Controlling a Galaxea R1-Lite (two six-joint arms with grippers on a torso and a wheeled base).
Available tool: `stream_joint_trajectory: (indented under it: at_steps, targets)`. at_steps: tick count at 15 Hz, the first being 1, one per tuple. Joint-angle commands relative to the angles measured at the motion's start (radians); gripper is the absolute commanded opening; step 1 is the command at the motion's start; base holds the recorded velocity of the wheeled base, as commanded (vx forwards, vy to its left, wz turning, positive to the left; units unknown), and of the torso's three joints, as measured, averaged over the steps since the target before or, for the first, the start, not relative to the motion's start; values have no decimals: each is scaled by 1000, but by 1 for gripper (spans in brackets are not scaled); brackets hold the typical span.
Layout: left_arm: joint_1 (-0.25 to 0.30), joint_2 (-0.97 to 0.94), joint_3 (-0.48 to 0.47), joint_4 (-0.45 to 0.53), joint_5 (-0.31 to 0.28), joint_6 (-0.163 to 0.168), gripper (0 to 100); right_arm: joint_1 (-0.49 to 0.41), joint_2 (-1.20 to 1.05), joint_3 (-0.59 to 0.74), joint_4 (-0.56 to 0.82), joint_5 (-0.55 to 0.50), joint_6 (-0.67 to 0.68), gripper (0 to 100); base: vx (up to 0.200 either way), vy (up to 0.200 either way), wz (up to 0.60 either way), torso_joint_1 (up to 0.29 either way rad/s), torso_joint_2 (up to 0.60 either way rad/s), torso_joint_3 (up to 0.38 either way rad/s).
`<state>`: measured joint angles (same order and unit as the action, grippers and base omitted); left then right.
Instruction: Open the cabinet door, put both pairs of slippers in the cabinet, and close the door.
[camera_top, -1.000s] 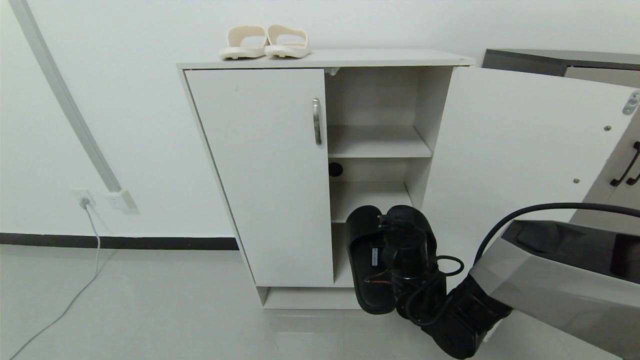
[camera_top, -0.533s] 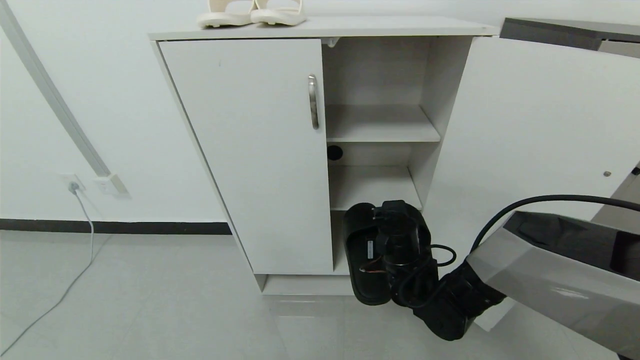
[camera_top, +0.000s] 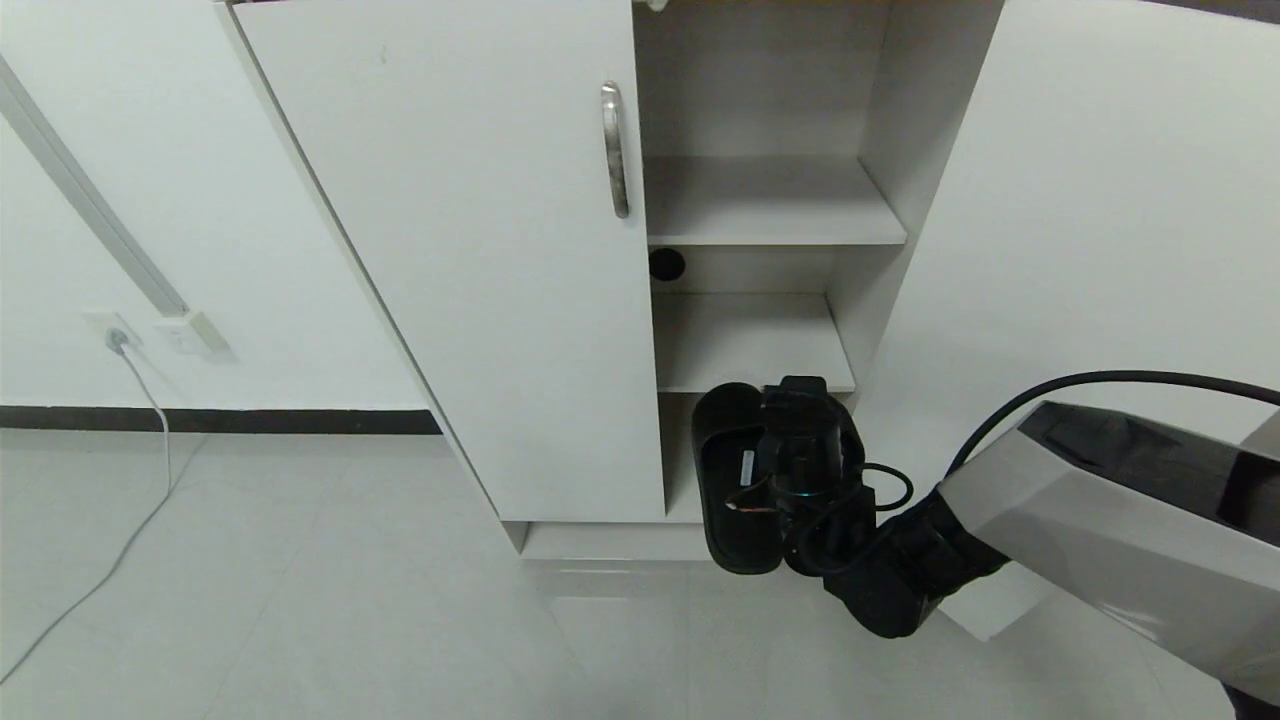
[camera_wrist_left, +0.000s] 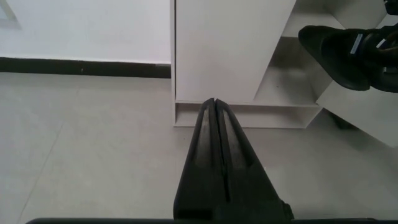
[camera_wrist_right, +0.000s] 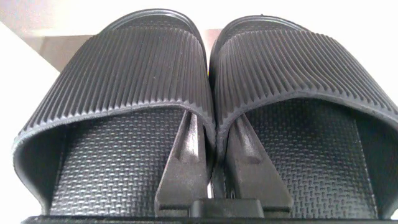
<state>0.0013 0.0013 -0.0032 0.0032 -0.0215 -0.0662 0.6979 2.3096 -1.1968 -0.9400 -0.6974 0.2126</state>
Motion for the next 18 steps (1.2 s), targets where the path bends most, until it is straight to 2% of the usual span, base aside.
stream_joint_trajectory:
  at_steps: [1, 10, 18]
  targets:
    - [0, 2, 0, 0, 0, 0, 0, -1, 1, 0, -3, -1, 5, 0, 0, 0, 0, 0, 0, 0]
    - [-1, 2, 0, 0, 0, -1, 0, 6, -25, 37, -25, 1, -2, 0, 0, 0, 0, 0, 0, 0]
    - [0, 2, 0, 0, 0, -1, 0, 12, -25, 49, -49, 1, -5, 0, 200, 0, 0, -2, 2, 0]
